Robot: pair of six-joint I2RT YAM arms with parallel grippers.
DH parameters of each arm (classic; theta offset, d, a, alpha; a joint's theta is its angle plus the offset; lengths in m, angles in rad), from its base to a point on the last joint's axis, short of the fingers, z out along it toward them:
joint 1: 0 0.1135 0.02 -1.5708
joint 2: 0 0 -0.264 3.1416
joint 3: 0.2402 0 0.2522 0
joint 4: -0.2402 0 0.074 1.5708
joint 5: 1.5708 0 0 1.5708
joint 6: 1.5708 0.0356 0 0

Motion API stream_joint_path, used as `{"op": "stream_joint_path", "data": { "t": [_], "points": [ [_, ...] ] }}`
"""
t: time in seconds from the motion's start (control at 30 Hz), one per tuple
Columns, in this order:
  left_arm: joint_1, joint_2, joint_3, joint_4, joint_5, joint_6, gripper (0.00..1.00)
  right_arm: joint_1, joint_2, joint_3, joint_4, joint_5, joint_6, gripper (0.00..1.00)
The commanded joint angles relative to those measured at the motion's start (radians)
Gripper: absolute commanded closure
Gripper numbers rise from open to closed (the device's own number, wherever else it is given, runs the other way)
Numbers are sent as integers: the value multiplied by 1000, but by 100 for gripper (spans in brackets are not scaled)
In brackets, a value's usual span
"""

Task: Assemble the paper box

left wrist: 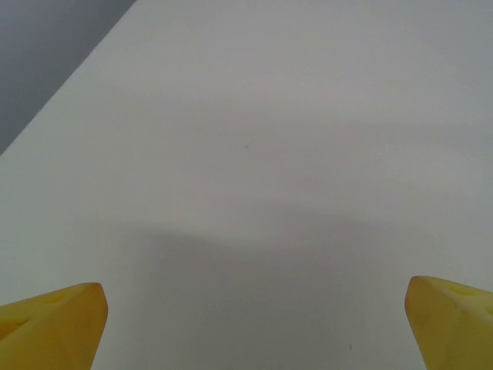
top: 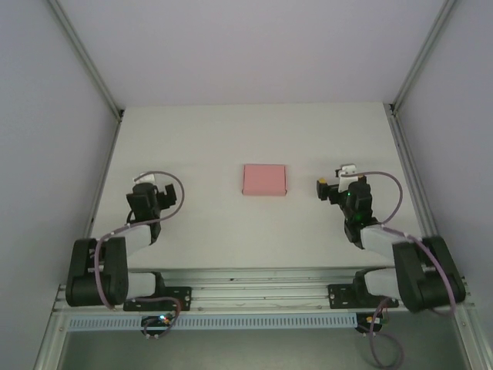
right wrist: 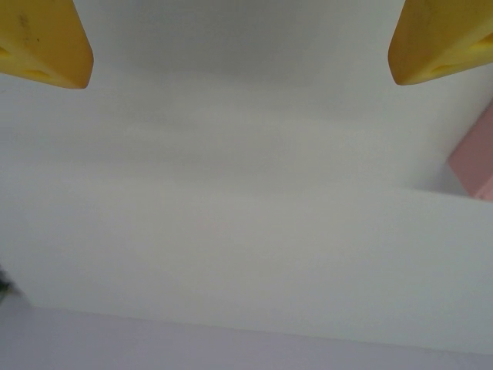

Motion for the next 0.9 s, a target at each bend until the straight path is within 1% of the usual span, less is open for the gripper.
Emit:
{"op": "stream_joint_path", "data": {
  "t": [0.0,0.03,0.07,0.1,0.13,0.17,0.2,0.23,0.27,0.3,0.33,0.37,0.4,0.47,0.57,0.87],
  "points": [
    [35,41,51,152,29,45,0,-21,191,7,306,-54,3,0],
    [39,49,56,157,30,48,0,-20,267,18,402,-50,-2,0],
    [39,65,43,200,26,61,0,-22,251,29,370,-24,15,0],
    [41,126,-2,348,27,63,0,-39,193,61,206,-37,42,0],
    [50,219,-47,515,43,58,0,-65,201,83,169,-86,53,0],
    [51,308,-73,712,40,95,0,-75,232,99,197,-96,64,0],
    [47,255,-89,658,64,90,0,-84,222,133,121,-85,76,1],
    [46,201,-82,551,57,67,0,-95,212,146,68,-102,82,0],
    [50,206,-68,530,44,59,0,-100,222,131,116,-111,87,0],
    [55,243,-55,565,51,73,0,-99,224,129,129,-101,90,0],
    [54,262,-46,588,63,89,0,-99,217,134,105,-96,91,0],
    [50,239,-35,527,72,83,0,-100,221,130,119,-95,90,0],
    [48,233,-30,502,61,76,0,-98,222,131,122,-96,89,0],
    [49,251,-40,556,61,90,0,-99,221,131,119,-95,88,0],
    [49,251,-42,560,62,91,0,-99,220,131,117,-96,87,0],
    [48,245,-21,512,62,89,0,-97,223,134,112,-95,85,0]
  ]
}}
